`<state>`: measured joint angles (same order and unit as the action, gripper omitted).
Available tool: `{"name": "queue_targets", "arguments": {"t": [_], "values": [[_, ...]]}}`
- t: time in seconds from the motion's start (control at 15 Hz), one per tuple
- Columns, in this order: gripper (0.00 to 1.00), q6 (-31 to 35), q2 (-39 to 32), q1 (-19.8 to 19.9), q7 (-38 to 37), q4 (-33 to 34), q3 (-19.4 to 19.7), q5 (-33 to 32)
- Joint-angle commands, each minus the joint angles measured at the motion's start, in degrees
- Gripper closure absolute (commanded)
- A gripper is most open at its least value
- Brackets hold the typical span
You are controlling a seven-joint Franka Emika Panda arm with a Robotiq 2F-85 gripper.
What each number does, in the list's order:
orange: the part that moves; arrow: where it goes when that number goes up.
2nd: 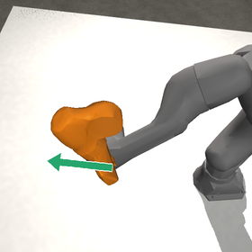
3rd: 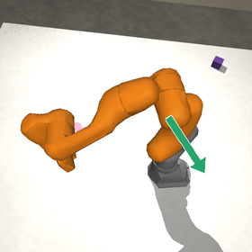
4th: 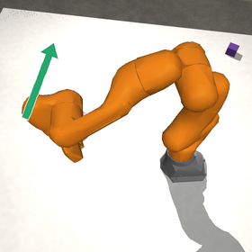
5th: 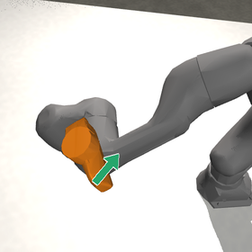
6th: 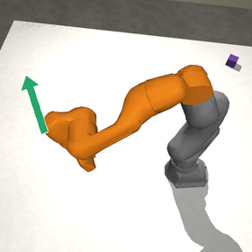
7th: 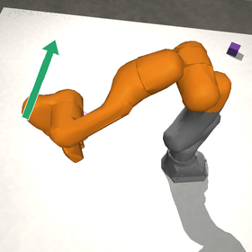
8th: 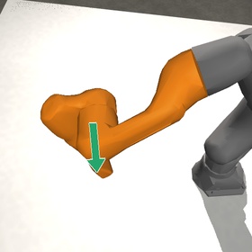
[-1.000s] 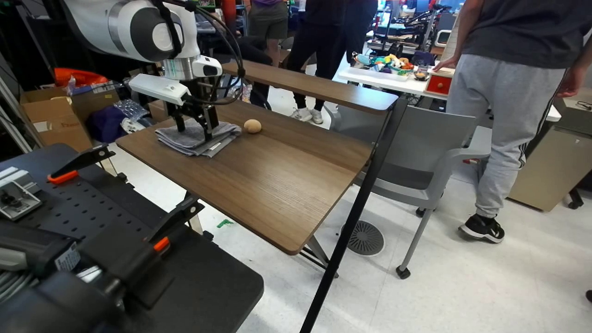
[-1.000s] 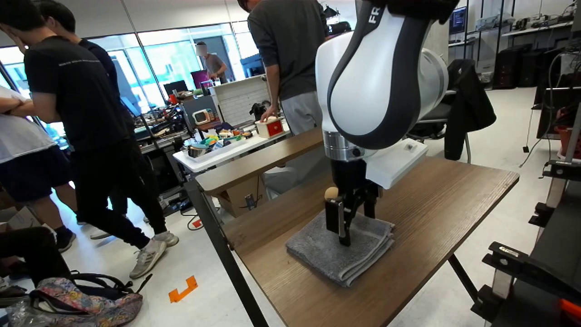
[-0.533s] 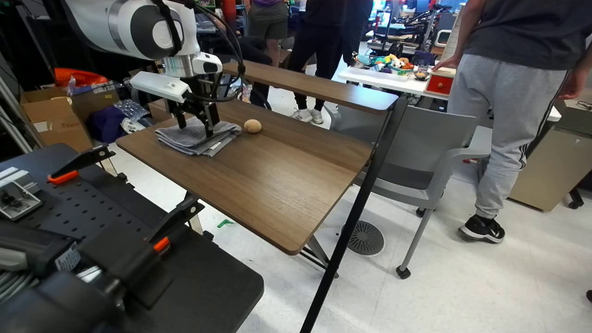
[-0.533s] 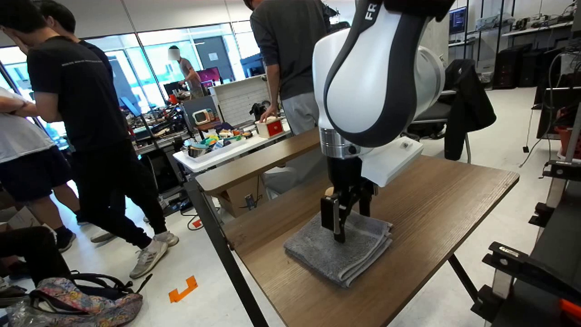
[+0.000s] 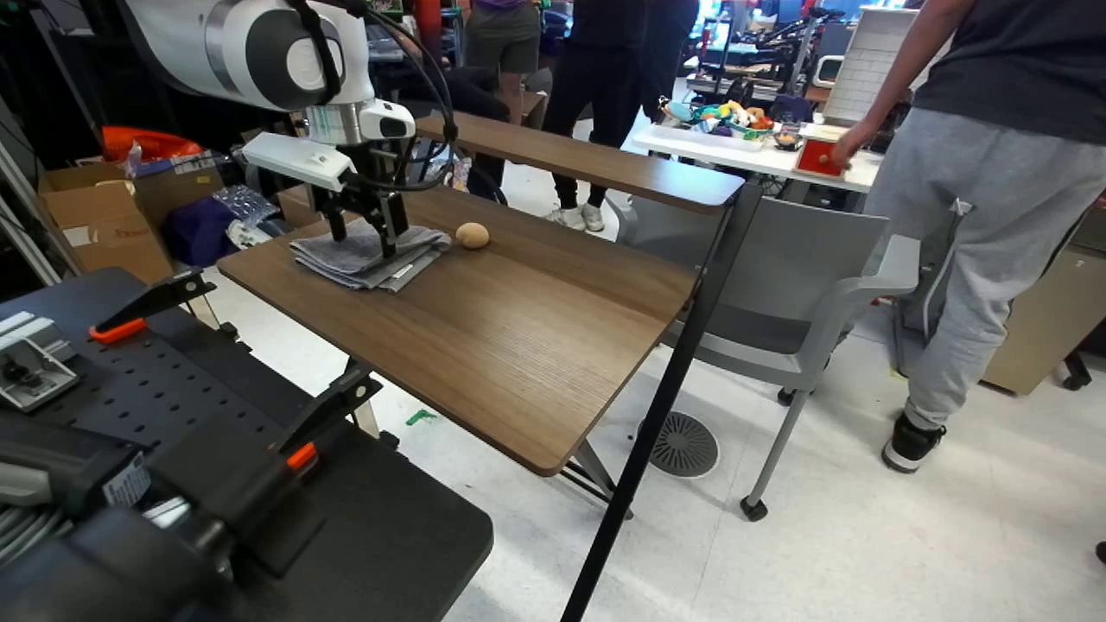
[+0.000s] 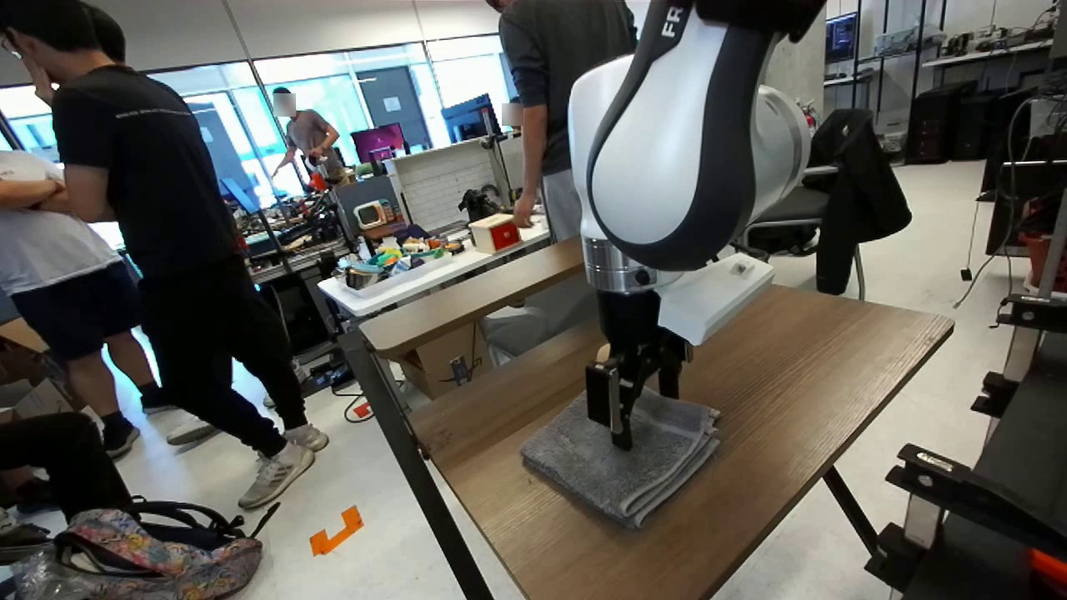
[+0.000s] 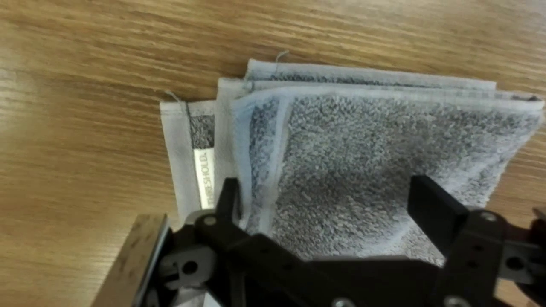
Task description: Move the brown plushie to the left, then use the towel to wipe the table
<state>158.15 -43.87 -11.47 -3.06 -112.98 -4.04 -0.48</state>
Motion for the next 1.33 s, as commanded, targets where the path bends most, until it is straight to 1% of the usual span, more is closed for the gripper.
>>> {"name": "queue_targets", "arguments": {"t": [0.0, 0.2, 0.4, 0.53, 0.67, 0.73, 0.8, 0.87, 1.0, 1.07, 1.27], "values": [[0.0, -9.6, -3.9, 4.1, 0.2, 5.4, -1.7, 2.9], [0.0, -20.0, -7.2, 9.0, 3.2, 9.9, -3.6, 6.5], [0.0, -29.2, -9.7, 12.1, 2.6, 14.6, -2.9, 9.7], [0.0, -32.4, -10.6, 13.6, 2.1, 17.0, -1.5, 10.7], [0.0, -34.6, -11.7, 15.4, 1.1, 19.5, 0.6, 10.9], [0.0, -34.4, -12.3, 16.1, 0.6, 20.5, 2.5, 10.3], [0.0, -37.6, -12.7, 16.9, -1.6, 21.9, 4.2, 10.4], [0.0, -38.5, -12.8, 18.2, -2.3, 22.7, 5.4, 10.7], [0.0, -44.2, -13.0, 20.6, -4.1, 25.7, 6.6, 12.1], [0.0, -45.6, -13.6, 22.0, -4.5, 27.5, 6.8, 12.8], [0.0, -46.9, -14.7, 25.3, -4.9, 32.6, 6.8, 15.5]]}}
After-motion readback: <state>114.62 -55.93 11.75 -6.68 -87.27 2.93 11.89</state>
